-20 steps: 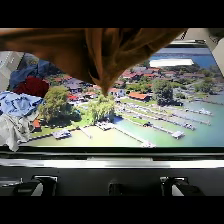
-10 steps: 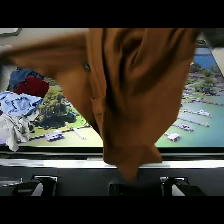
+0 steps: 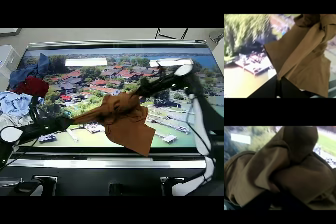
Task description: Fold the clothes and pants, and hang the long-sleeved shirts on hangers.
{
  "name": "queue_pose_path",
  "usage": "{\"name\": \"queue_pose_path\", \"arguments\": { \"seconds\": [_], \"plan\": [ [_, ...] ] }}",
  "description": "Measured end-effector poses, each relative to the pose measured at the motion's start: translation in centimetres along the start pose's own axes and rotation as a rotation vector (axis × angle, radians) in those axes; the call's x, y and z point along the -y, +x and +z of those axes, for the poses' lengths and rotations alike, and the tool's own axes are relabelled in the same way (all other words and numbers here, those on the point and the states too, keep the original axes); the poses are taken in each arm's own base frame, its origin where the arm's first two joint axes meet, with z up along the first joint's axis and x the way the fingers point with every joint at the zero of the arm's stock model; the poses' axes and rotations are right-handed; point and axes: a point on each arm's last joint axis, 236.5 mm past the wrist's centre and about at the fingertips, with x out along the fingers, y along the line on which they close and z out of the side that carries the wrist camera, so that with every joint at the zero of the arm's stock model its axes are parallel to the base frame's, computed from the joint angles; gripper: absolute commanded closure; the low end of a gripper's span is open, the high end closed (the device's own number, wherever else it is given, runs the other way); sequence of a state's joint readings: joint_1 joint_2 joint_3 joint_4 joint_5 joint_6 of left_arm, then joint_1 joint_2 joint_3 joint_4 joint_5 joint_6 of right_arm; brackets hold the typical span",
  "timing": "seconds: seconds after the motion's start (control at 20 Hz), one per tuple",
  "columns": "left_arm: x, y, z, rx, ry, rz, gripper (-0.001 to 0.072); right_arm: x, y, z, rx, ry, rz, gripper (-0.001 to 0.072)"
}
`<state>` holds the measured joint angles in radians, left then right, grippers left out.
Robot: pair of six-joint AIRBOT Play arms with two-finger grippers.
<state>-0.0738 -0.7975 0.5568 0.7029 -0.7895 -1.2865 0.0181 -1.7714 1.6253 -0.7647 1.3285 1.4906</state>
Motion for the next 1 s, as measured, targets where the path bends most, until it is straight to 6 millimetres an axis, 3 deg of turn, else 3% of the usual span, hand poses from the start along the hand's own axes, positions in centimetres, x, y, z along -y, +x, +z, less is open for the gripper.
{"name": "queue_pose_path", "arguments": {
  "seconds": [0.1,0.2,0.3,0.4,0.5,0.55,0.65,0.8,0.95,1.0],
  "plan": [
    [-0.6,0.7,-0.6,-0.003,-0.022,0.010,0.0687,0.6,2.3,-1.0,-0.066,0.025,0.011,0.0073],
    [-1.1,0.9,-0.4,0.013,-0.036,0.019,0.0687,0.9,1.6,-1.5,-0.093,0.010,0.010,0.0073],
    [-1.7,0.9,-0.1,0.025,-0.048,0.029,0.0686,3.2,-1.8,-1.6,-0.086,-0.003,-0.069,0.0071],
    [-2.1,0.9,0.1,0.036,-0.059,0.039,0.0687,6.9,-6.1,-2.8,-0.092,0.044,-0.188,0.0071],
    [-2.4,0.8,0.3,0.044,-0.064,0.044,0.0686,10.6,-8.9,-6.1,-0.131,0.141,-0.285,0.0071],
    [-2.4,0.8,0.4,0.046,-0.065,0.045,0.0686,12.0,-9.3,-8.3,-0.161,0.189,-0.310,0.0072],
    [-2.5,0.8,0.4,0.047,-0.063,0.047,0.0686,14.2,-8.4,-13.9,-0.235,0.293,-0.336,0.0076],
    [-2.6,0.8,0.5,0.050,-0.062,0.048,0.0686,15.0,-5.2,-21.1,-0.301,0.381,-0.300,0.0079],
    [-2.5,0.8,0.2,0.040,-0.061,0.045,0.0686,14.7,-2.0,-25.1,-0.325,0.398,-0.268,0.0091],
    [-2.5,0.8,0.1,0.035,-0.061,0.043,0.0686,14.3,-1.1,-26.0,-0.333,0.390,-0.258,0.0146]
  ]
}}
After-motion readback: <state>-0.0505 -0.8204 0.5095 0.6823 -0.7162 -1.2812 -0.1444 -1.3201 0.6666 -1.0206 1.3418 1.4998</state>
